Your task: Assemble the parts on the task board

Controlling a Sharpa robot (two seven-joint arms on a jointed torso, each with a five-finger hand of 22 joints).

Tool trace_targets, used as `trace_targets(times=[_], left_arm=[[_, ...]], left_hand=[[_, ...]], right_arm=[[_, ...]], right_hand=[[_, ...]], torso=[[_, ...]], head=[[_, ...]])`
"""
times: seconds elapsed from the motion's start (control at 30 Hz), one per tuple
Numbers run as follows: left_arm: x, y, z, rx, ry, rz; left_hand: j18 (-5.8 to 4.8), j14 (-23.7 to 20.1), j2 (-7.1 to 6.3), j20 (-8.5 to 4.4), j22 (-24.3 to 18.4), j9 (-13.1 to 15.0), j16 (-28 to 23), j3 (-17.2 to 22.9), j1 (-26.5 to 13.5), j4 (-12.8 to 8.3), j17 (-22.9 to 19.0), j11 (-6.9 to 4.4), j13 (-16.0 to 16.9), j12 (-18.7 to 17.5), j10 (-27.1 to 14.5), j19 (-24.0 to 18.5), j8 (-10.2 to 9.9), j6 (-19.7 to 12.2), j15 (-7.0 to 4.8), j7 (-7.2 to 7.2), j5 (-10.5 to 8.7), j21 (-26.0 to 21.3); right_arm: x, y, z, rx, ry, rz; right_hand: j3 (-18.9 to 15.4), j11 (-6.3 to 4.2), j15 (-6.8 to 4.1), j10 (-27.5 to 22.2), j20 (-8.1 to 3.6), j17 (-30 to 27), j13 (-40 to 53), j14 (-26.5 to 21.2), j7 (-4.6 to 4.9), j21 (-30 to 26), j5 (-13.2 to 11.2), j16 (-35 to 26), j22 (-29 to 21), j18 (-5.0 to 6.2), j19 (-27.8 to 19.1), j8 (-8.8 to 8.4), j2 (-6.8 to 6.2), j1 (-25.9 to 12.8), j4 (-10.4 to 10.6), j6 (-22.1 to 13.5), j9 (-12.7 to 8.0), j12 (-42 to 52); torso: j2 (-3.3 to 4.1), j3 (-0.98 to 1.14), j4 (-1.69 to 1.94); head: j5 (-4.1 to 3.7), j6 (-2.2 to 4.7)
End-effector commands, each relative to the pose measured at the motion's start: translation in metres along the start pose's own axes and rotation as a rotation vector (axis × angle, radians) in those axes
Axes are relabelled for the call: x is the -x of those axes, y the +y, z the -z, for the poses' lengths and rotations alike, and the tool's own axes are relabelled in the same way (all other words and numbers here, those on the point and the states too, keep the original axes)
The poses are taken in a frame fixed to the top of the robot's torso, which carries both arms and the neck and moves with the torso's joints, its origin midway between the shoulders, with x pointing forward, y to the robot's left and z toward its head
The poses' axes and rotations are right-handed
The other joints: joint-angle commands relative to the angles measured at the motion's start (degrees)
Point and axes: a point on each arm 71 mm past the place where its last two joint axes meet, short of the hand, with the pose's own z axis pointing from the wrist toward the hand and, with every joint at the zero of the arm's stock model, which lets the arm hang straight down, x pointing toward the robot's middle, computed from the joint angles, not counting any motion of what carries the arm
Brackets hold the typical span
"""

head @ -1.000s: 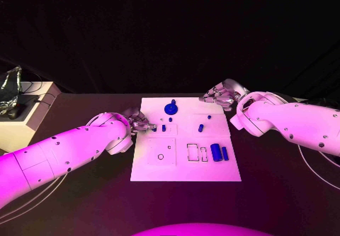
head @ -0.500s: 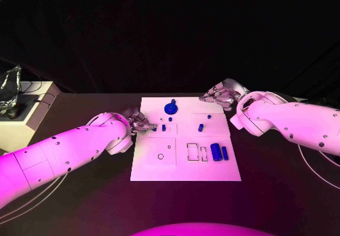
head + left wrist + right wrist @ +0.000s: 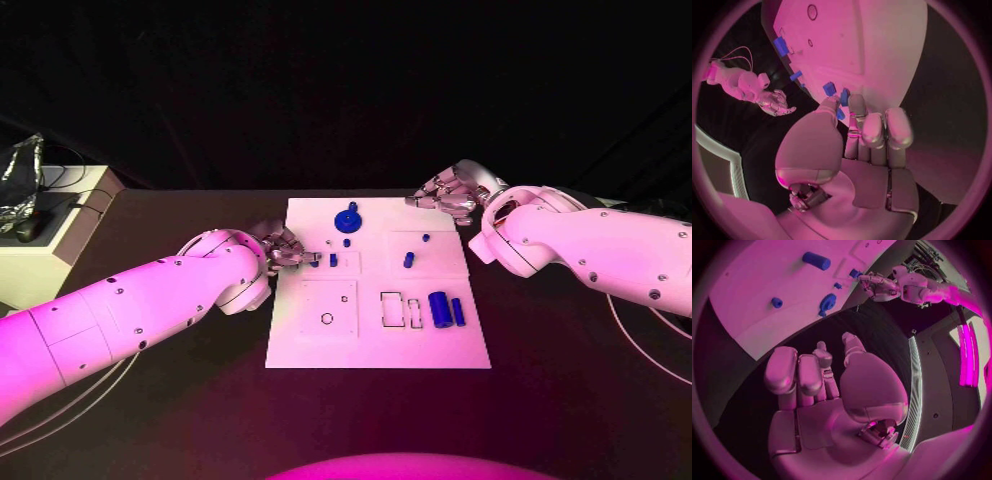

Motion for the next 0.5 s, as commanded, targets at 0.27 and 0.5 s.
trace_targets(times=[0.27, 0.5], left_arm=[[-0.0029, -0.0020, 0.0002, -0.005, 0.020, 0.009], [-0.0027, -0.0018, 0.0002, -0.004, 0.019, 0.012]], left_hand=[[-0.78, 0.37, 0.70, -0.06, 7.38, 0.07, 0.33, -0.87, -0.20, 0.17, 0.09, -0.02, -0.08, 0.23, -0.27, 0.31, 0.12, 0.17, -0.03, 0.19, -0.19, -0.31], [-0.78, 0.38, 1.71, -0.03, 7.41, 0.28, 0.40, -5.49, -0.31, 0.68, 0.15, 0.02, -0.18, 0.32, -0.20, 0.36, 0.30, 0.19, 0.00, 0.24, -0.31, -0.18]], right_arm=[[-0.0003, 0.0014, 0.0001, 0.016, 0.003, 0.008], [-0.0003, 0.0015, 0.0000, 0.017, 0.002, 0.008]], right_hand=[[-0.13, 0.03, -0.04, 0.30, -0.16, -0.04, 0.02, -0.13, 0.11, -0.24, 0.38, -0.36, 7.74, 0.08, 3.41, -0.27, 0.51, -0.17, -0.05, 0.38, -0.10, -0.19], [-0.13, 0.03, -0.04, 0.30, -0.16, -0.04, 0.02, -0.13, 0.11, -0.24, 0.38, -0.36, 7.74, 0.08, 3.41, -0.27, 0.51, -0.17, -0.05, 0.38, -0.10, -0.19]], torso=[[-0.02, -0.01, 0.00], [-0.01, -0.02, -0.03]], head=[[-0.03, -0.01], [-0.02, 0.00]])
